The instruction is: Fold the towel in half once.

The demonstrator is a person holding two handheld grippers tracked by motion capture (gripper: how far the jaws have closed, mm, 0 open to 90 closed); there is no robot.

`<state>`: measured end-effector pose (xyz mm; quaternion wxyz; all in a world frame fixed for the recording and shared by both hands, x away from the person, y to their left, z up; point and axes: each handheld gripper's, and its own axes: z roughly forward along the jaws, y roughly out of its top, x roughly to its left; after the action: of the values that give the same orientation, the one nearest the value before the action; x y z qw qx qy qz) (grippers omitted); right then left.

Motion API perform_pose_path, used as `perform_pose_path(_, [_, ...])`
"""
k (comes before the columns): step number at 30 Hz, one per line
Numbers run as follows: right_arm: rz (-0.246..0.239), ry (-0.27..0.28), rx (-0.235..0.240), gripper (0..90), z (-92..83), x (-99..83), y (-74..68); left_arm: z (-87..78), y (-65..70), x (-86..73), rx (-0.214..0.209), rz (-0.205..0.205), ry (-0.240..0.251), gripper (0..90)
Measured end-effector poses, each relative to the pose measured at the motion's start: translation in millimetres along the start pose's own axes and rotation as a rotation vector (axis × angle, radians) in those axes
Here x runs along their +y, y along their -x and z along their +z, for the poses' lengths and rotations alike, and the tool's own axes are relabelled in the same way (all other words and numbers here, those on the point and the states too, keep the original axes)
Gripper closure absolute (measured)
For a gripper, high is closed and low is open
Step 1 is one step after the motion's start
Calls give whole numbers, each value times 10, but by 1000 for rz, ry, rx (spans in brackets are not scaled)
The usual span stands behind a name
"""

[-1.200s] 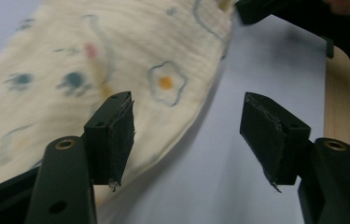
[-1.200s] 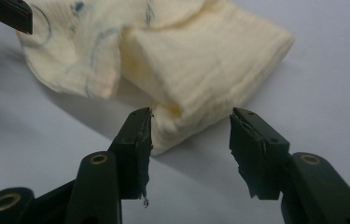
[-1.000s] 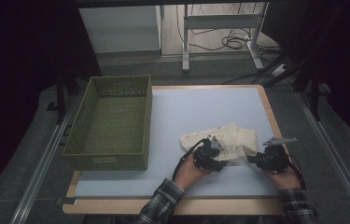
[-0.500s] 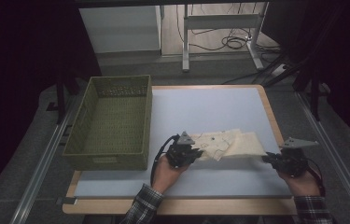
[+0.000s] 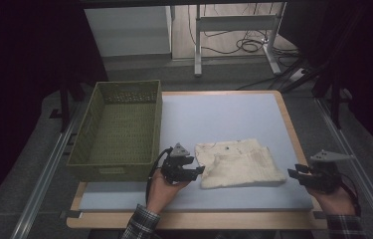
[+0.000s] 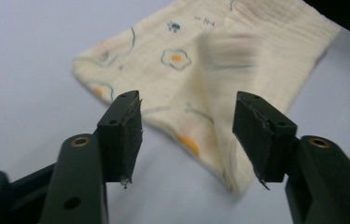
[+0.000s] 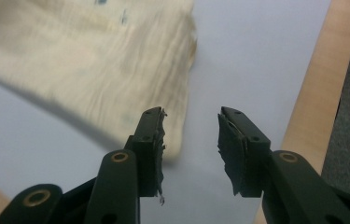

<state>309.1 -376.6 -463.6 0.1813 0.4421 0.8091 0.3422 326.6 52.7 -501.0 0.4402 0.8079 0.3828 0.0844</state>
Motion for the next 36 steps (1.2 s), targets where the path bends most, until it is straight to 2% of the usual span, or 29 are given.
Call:
perform_pose_path(2, [6,13,17,594,92,100,22,99,-12,72,36,19,-13,392])
perform_pose_path(9, [0,24,44,542,513,445,52,439,-178,244,133,1,-24,372])
perform_pose_path(12, [19,31,69,508,657,538,41,568,-258,282,172,1,-30,375])
perform_pose_path(14, [14,17,64,516,761,569,25,647,-302,290,207,4,-50,398])
perform_pose_path(16, [17,-7,57,623,837,566,18,717,-340,285,233,9,-74,420])
perform_pose_path(18, [4,-39,43,819,887,547,7,777,-363,270,259,23,-102,430])
perform_pose_path(19, [-5,-47,51,852,897,537,7,779,-376,263,253,19,-88,425])
perform_pose_path(23, [-32,-5,45,863,748,512,-61,779,-386,258,255,29,-89,431])
perform_pose_path(26, [-87,36,51,861,426,442,-214,777,-400,243,247,19,-80,431])
perform_pose_path(29, [-110,57,67,856,157,309,-321,776,-418,230,236,9,-71,429])
perform_pose_path(32, [-114,48,73,850,-63,112,-412,776,-415,231,240,9,-72,426])
perform_pose_path(36, [-103,13,114,812,-198,-197,-513,774,-423,229,245,3,-72,406])
